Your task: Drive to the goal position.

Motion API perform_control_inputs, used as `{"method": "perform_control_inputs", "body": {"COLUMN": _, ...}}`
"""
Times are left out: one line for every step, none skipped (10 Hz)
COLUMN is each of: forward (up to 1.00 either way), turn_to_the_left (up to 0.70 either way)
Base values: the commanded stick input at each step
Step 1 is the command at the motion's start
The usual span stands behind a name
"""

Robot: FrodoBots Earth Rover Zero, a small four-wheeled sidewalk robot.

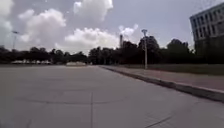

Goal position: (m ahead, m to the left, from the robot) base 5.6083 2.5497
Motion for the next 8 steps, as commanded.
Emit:
{"method": "perform_control_inputs", "body": {"forward": 0.7, "turn_to_the_left": 0.06}}
{"method": "perform_control_inputs", "body": {"forward": 0.7, "turn_to_the_left": 0.08}}
{"method": "perform_control_inputs", "body": {"forward": 0.7, "turn_to_the_left": 0.13}}
{"method": "perform_control_inputs", "body": {"forward": 0.7, "turn_to_the_left": 0.18}}
{"method": "perform_control_inputs", "body": {"forward": 0.7, "turn_to_the_left": 0.23}}
{"method": "perform_control_inputs", "body": {"forward": 0.7, "turn_to_the_left": 0.28}}
{"method": "perform_control_inputs", "body": {"forward": 0.7, "turn_to_the_left": 0.32}}
{"method": "perform_control_inputs", "body": {"forward": 0.7, "turn_to_the_left": 0.37}}
